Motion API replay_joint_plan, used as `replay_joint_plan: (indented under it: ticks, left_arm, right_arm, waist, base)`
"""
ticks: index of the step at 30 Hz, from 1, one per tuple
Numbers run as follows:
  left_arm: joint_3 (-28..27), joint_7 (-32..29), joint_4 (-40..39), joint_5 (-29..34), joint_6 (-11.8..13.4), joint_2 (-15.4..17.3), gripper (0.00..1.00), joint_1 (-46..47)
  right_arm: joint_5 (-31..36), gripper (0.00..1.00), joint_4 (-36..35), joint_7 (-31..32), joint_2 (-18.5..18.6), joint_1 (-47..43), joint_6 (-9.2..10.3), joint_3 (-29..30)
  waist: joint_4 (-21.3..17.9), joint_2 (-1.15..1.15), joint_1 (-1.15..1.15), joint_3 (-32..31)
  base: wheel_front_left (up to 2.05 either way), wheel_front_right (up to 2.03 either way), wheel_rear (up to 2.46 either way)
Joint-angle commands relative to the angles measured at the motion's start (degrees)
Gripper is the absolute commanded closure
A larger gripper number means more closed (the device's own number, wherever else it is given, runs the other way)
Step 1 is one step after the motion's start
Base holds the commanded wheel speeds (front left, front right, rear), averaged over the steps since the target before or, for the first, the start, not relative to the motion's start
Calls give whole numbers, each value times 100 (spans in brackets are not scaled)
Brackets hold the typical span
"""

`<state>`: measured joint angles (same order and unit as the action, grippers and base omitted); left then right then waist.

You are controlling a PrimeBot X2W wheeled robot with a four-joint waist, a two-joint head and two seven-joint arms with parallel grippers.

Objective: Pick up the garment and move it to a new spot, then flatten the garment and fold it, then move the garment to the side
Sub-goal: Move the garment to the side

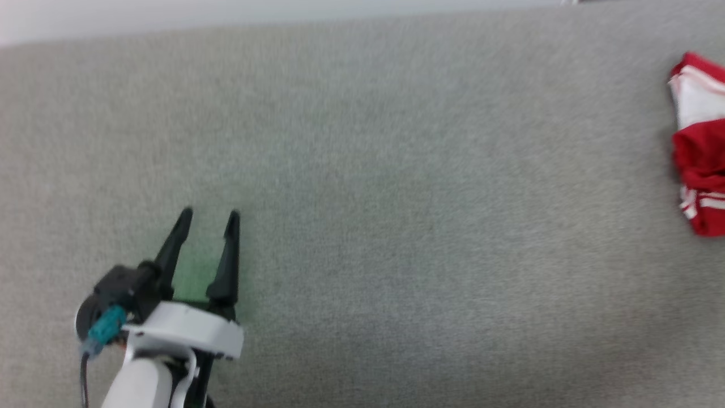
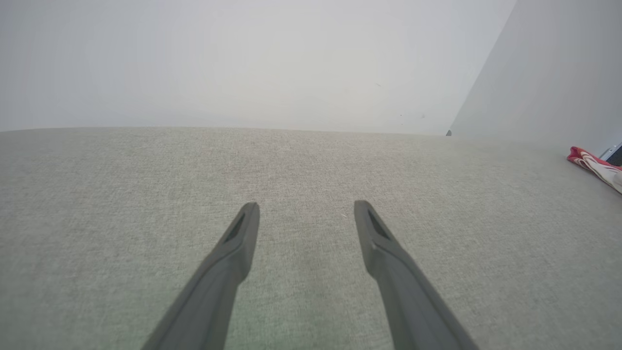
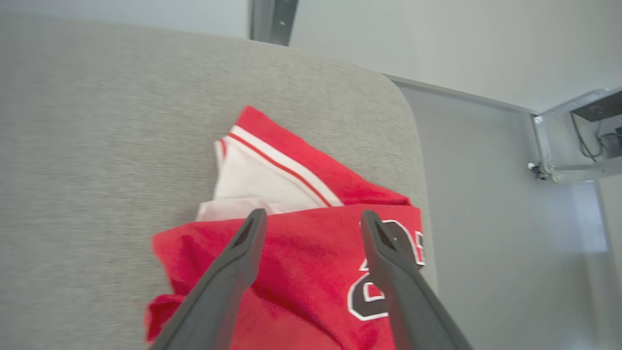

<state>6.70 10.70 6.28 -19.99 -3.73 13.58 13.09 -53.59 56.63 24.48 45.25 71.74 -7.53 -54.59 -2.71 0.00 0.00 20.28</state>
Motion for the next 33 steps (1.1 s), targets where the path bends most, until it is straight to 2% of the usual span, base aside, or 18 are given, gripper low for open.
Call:
replay_joint_plan:
  ticks: [1,8,15,18,21,27,29,33]
  left_arm:
    - [-42,50,42,-35,50,23,0,-201]
    - [-143,94,59,-162,163,23,0,-804]
    - [-199,120,-32,-183,337,1,0,-1314]
    - [-232,151,-78,-165,430,-17,0,-1454]
    - [-281,194,-91,-145,513,-33,0,-1547]
    - [-375,355,-103,80,748,-33,0,-1789]
    - [-381,391,-98,122,762,-52,0,-1866]
    - [-425,426,-77,146,768,-72,0,-1984]
  right_arm:
    - [-179,0,-175,-333,-197,-306,9,87]
    - [-148,0,-857,-1799,-769,-1098,9,-92]
    - [-108,0,-1130,-3466,-1366,-2039,9,-33]
    - [-33,0,-1162,-3869,-1574,-2391,9,138]
    - [86,0,-1236,-3950,-1708,-2642,9,325]
    - [1136,0,-2080,-3965,-2040,-3631,9,1792]
    - [1503,0,-2364,-3968,-2186,-4003,9,2325]
    - [2100,0,-2756,-3968,-2500,-4783,9,3016]
  waist:
    - [-266,0,0,-703]
    - [-467,0,0,-1493]
    - [-486,0,0,-2049]
    - [-468,0,0,-2161]
    - [-468,0,0,-2220]
    - [-486,0,0,-2312]
    - [-480,0,0,-2347]
    - [-471,0,0,-2420]
  base:
    - [0,0,0]
    - [0,0,0]
    - [0,0,0]
    - [0,0,0]
    - [0,0,0]
    - [0,0,0]
    - [0,0,0]
    - [0,0,0]
